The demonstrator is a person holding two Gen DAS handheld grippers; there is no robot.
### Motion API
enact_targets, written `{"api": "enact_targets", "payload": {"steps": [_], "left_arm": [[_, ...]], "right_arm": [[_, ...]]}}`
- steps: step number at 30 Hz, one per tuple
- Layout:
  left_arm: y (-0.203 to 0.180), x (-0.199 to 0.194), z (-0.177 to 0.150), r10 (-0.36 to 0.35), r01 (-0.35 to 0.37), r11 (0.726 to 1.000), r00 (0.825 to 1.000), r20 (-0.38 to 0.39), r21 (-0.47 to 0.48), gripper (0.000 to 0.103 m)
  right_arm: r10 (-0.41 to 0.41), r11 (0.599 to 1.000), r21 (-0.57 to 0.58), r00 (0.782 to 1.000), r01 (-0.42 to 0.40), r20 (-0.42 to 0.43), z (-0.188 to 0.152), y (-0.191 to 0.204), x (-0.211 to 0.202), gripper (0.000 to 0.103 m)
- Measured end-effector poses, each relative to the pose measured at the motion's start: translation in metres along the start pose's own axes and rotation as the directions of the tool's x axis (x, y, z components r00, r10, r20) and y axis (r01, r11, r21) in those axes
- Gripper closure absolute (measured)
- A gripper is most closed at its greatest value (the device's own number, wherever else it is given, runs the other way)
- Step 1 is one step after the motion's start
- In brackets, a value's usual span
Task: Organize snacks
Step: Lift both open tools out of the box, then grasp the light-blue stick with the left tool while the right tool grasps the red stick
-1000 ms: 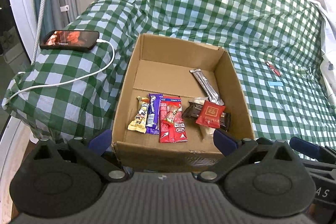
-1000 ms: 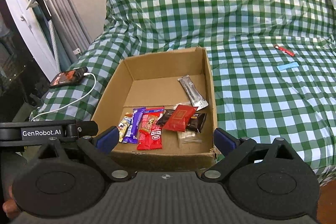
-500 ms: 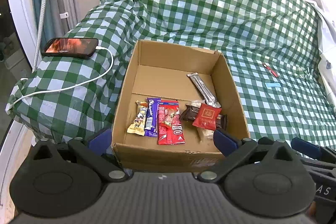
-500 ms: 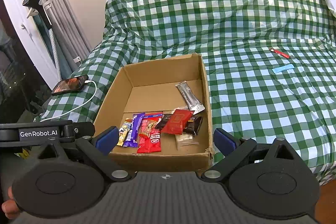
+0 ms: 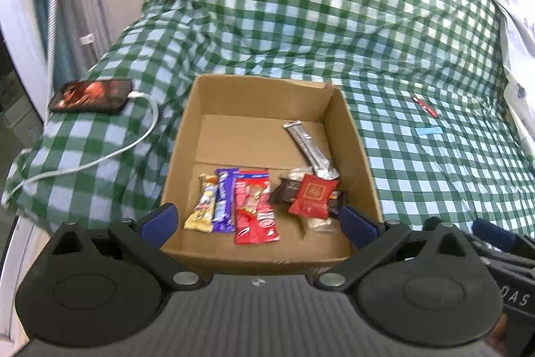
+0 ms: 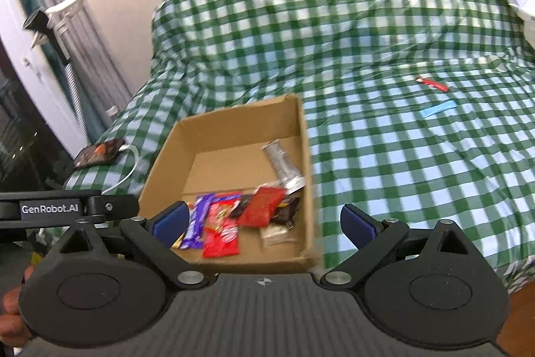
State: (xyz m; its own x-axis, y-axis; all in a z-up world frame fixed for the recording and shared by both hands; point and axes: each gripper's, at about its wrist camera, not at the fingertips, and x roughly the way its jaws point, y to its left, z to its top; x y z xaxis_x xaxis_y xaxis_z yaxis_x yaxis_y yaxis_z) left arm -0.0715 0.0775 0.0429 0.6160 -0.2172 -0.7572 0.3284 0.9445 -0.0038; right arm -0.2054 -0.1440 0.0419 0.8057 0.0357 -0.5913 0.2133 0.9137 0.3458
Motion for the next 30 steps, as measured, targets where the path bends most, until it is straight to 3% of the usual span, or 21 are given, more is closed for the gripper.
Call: {"api": "enact_targets", "payload": {"steps": [8, 14, 20, 25, 30], "left_arm": [[-0.071, 0.033, 0.040, -0.073, 0.075, 0.994, 0.997, -0.035, 0.075, 0.000], [-0.146, 0.086, 0.080, -0.114, 0.121, 0.974, 0.992, -0.047, 0.189, 0.000], [-0.261, 0.178, 0.124, -0.193, 0.207, 0.919, 0.978, -0.075, 0.336, 0.000], [-0.360, 0.286, 0.138, -0.246, 0.301, 0.838, 0.953, -0.176, 0.455, 0.000], [-0.427, 0.386, 0.141, -0.239, 0.322, 0.812, 0.944, -0.226, 0.487, 0.001]], "right_arm": [[-0.134, 0.988, 0.089, 0.989, 0.129, 0.059, 0.017, -0.077, -0.002, 0.005], [-0.265, 0.955, 0.163, 0.961, 0.250, 0.083, 0.035, -0.159, 0.007, 0.005], [-0.380, 0.900, 0.257, 0.922, 0.351, 0.072, 0.048, -0.255, 0.025, 0.004], [-0.438, 0.859, 0.316, 0.898, 0.403, 0.045, 0.052, -0.332, 0.046, 0.004], [-0.461, 0.840, 0.334, 0.887, 0.428, 0.021, 0.055, -0.398, 0.080, 0.004]]}}
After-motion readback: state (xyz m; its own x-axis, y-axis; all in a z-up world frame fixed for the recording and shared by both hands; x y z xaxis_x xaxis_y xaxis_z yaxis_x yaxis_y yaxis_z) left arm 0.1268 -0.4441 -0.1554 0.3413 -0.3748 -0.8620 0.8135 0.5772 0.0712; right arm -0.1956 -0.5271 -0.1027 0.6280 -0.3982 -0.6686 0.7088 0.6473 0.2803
